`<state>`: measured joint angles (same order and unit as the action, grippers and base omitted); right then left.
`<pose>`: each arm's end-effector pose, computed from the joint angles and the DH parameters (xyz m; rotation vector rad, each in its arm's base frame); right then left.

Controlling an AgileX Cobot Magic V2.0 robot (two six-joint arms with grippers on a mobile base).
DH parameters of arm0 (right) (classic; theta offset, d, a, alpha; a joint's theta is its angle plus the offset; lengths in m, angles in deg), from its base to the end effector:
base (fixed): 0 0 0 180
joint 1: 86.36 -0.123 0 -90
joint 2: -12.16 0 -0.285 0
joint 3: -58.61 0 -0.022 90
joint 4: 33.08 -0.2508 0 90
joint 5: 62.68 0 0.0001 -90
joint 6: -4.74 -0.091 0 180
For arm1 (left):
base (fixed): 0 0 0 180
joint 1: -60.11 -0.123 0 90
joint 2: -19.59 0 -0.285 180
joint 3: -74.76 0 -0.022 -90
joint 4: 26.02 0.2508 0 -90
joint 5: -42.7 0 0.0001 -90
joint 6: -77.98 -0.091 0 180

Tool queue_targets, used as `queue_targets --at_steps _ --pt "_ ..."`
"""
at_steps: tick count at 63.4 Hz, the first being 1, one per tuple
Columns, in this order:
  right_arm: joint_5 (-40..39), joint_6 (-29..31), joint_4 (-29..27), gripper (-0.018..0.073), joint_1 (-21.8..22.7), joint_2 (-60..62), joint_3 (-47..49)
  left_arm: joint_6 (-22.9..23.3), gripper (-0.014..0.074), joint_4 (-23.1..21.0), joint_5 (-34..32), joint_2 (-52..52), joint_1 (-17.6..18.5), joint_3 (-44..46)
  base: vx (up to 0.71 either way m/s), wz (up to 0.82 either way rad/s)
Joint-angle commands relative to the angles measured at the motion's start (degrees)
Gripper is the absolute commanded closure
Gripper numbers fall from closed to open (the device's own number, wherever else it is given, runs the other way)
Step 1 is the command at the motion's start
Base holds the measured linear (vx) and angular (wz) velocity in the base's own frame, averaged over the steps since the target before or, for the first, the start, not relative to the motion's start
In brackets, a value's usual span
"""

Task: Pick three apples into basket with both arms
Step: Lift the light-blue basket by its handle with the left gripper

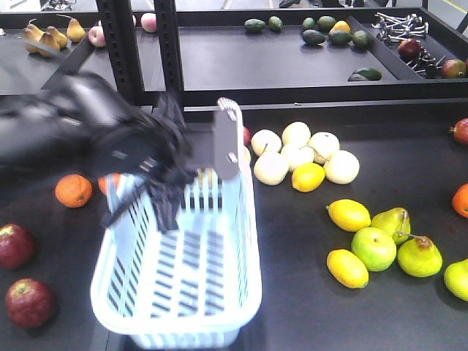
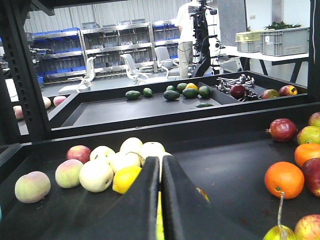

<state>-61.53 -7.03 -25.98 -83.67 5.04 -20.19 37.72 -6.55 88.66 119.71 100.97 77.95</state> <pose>0.0566 -0.0029 0.2027 0.0995 1.5163 0.0258 0.2843 -0.2170 0.3262 1.7470 1.7462 0.3980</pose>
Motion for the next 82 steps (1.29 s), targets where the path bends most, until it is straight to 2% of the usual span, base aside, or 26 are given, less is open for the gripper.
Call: queue_targets --at_steps 1,24,36,45,55,82 --pt "-4.22 0.05 0.57 0.0568 0.00 0.75 -0.83 1.69 0.0604 2.88 -1.49 -8.12 0.16 1.68 0.00 0.00" --pt "-4.22 0.05 0.57 0.0568 0.00 0.75 -0.83 1.58 0.0604 2.81 4.58 -27.04 0.16 1.68 0.00 0.00" --pt "-4.22 0.05 0.57 0.0568 0.00 0.75 -0.83 1.09 0.0604 2.81 7.65 -33.19 0.16 1.68 0.00 0.00" --pt "-4.22 0.05 0.57 0.0568 0.00 0.75 -0.83 1.09 0.0604 3.55 10.42 -35.46 0.16 1.68 0.00 0.00" --pt "-4.22 0.05 0.57 0.0568 0.00 0.75 -0.83 1.30 0.0604 5.49 10.71 -36.19 0.16 1.68 0.00 0.00" --pt "-4.22 0.05 0.57 0.0568 0.00 0.75 -0.83 1.68 0.0603 5.29 10.78 -36.19 0.16 1.68 0.00 0.00"
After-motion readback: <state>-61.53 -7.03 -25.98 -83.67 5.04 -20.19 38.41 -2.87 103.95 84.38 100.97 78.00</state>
